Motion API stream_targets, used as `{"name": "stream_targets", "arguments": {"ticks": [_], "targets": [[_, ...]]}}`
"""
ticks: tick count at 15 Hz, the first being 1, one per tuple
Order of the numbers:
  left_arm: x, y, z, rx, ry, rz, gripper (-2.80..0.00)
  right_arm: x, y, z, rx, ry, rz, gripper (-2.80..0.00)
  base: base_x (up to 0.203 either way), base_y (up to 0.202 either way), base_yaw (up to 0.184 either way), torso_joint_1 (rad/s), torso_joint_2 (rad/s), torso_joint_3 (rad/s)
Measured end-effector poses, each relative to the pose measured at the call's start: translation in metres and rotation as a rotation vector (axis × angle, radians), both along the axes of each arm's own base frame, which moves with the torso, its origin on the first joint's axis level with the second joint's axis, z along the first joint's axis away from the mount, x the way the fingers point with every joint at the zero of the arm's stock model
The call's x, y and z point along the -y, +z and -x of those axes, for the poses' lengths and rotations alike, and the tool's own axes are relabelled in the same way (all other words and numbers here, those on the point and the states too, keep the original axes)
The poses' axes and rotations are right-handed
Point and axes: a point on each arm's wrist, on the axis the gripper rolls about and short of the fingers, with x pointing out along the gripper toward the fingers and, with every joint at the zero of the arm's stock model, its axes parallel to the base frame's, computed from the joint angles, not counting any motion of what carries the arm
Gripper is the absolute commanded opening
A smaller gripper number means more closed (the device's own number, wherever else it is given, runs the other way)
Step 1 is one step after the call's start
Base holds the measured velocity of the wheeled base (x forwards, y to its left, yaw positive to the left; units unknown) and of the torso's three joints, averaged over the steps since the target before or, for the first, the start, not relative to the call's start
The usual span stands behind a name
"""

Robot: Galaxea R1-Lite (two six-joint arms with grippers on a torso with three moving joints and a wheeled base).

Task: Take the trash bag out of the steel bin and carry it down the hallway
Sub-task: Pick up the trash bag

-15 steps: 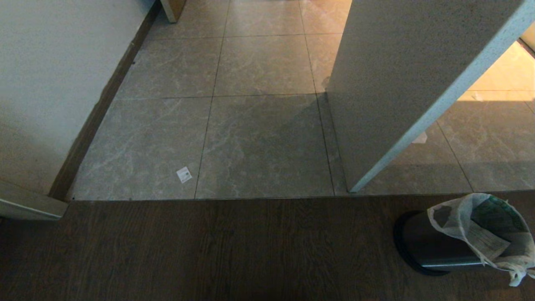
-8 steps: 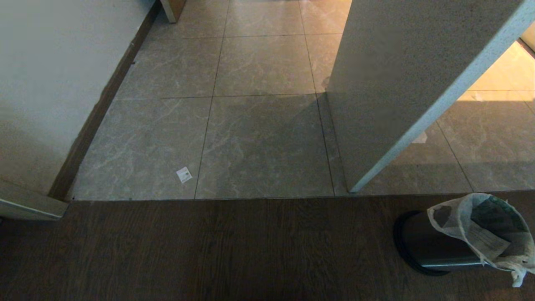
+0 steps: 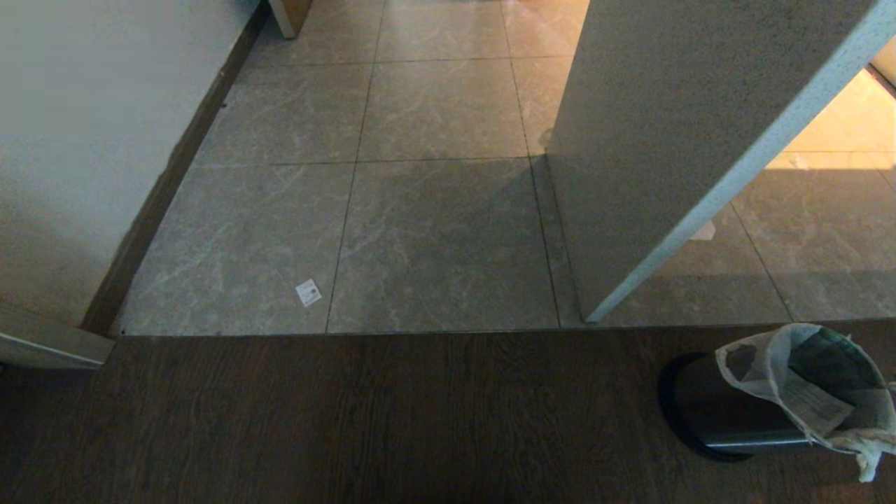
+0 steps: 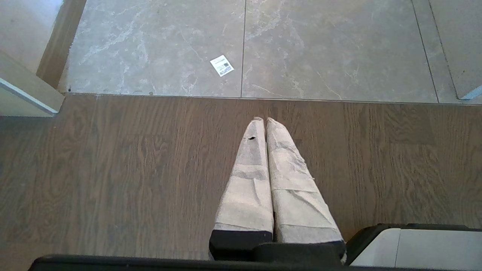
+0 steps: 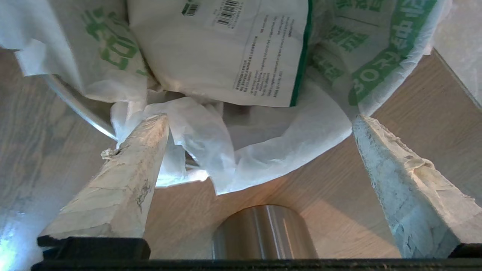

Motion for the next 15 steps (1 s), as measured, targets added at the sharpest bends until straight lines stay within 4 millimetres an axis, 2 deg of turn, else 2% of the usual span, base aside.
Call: {"name": "stream_targets", "arguments": {"ticks": [6,14,15], "targets": [[0.000,0.000,0.000,0.000,-0.001,0.000,-2.80,0.002,-0.009,-0.006,-0.052,-0.013,0.027,0.00,0.000,0.000,0.000,0.000,0.00,0.000],[0.000,0.000,0.000,-0.001,-0.001,0.000,-2.80,-0.003,-0.026,-0.025,-0.081,0.021,0.003,0.00,0.000,0.000,0.000,0.000,0.00,0.000],[0.000,0.000,0.000,-0.001,-0.001,0.000,-2.80,-0.003,-0.027,-0.027,-0.082,0.024,0.001,-2.80,0.000,0.000,0.000,0.000,0.00,0.000]]}}
